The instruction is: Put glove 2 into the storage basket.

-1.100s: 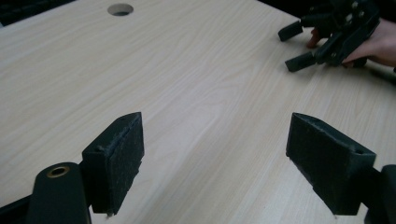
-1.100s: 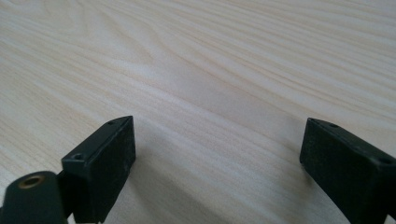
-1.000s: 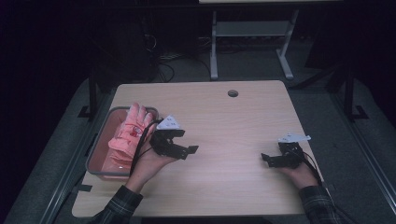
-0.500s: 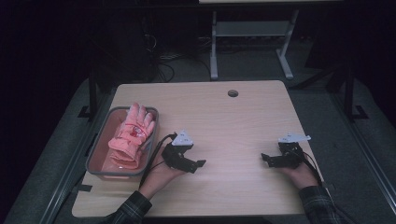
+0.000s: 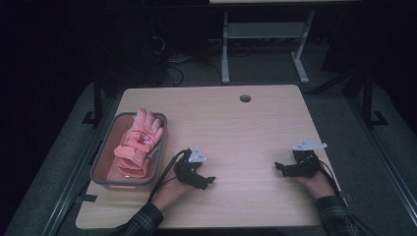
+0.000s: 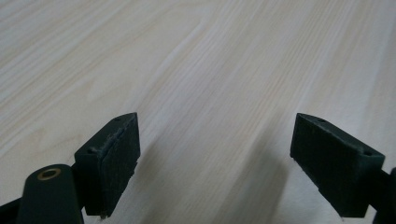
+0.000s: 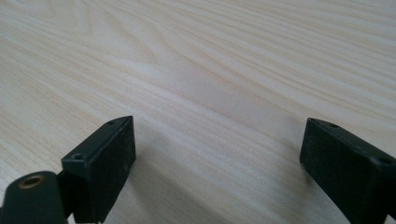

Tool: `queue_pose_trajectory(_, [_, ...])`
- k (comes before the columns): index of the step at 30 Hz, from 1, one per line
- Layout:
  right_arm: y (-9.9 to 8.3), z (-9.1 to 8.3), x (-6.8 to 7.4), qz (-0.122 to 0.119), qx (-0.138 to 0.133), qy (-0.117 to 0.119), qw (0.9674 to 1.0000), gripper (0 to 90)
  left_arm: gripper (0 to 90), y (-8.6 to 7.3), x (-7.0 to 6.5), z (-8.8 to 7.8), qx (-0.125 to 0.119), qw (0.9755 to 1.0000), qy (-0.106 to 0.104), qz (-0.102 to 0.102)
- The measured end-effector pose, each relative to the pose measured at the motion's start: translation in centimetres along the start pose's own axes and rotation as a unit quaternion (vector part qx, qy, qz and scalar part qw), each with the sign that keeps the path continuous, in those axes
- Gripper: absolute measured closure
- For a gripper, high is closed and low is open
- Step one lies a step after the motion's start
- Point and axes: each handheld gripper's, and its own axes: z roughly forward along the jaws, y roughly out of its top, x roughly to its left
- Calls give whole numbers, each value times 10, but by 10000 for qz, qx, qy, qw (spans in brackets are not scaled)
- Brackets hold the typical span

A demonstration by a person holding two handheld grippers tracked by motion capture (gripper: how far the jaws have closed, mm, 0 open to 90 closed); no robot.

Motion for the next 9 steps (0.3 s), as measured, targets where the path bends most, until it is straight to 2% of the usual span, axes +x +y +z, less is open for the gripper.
queue_pose_trajectory(2, [0, 0, 0, -3, 3, 6, 10000, 103, 144, -2, 0, 2, -95, 9999, -86, -83])
queue_pose_trajectory(9, [0, 0, 0, -3, 3, 7, 10000, 103, 141, -5, 1, 2, -203, 9997, -129, -51])
